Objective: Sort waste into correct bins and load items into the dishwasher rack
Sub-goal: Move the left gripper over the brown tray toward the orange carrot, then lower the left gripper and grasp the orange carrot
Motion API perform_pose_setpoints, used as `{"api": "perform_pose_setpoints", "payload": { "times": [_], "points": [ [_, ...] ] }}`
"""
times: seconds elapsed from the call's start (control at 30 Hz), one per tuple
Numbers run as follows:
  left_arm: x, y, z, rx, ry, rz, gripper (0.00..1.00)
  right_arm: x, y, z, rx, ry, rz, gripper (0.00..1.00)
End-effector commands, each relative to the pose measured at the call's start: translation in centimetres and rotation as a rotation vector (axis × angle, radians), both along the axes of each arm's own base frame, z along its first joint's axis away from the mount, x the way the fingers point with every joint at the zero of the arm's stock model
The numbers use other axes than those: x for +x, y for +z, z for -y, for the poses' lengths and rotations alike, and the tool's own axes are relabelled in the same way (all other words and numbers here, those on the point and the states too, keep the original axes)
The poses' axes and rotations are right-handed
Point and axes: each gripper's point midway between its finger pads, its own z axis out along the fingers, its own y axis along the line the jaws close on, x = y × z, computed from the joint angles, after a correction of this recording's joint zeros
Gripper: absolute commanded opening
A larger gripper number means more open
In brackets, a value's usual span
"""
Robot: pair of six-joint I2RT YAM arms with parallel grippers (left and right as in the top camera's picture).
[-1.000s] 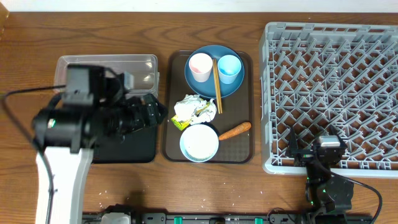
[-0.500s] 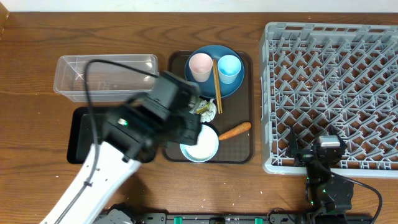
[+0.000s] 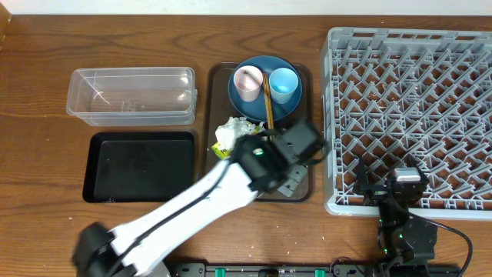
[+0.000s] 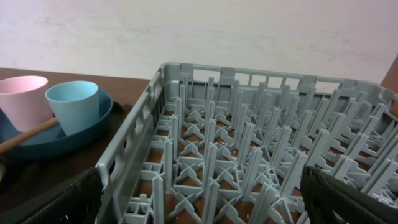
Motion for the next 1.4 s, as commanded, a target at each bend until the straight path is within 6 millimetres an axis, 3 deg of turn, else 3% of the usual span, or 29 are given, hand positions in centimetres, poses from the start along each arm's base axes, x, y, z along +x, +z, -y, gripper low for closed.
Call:
{"api": "perform_pose_setpoints", "payload": {
  "times": [0.0, 0.27, 0.57, 0.87, 1.03, 1.37],
  "points": [
    [0.3, -2.1, 0.9, 0.089, -0.158, 0.026, 0.49, 0.0, -0.1, -0.4, -0.002, 0.015, -0.004, 0.99],
    [0.7, -7.0, 2.7, 0.185, -0.318, 0.003, 0.51, 0.0, -0.1, -0.4, -0.002, 0.015, -0.004, 0.99],
    [2.2, -9.0, 4.9, 0.171, -0.402, 0.056, 0.51, 0.0, -0.1, -0.4, -0.002, 0.015, -0.004, 0.99],
    [3.4, -11.9, 4.0, 0.236, -0.370, 0.034, 0.50, 0.0, -0.1, -0.4, -0.002, 0.015, -0.004, 0.99],
    [4.5, -12.4, 2.9, 0.225, -0.310, -0.001, 0.50, 0.0, -0.1, -0.4, -0.002, 0.015, -0.004, 0.99],
    [4.5, -12.4, 3.0, 0.051, -0.276, -0.151, 0.50, 0.0, -0.1, -0.4, -0.002, 0.015, -0.004, 0.99]
  ]
}}
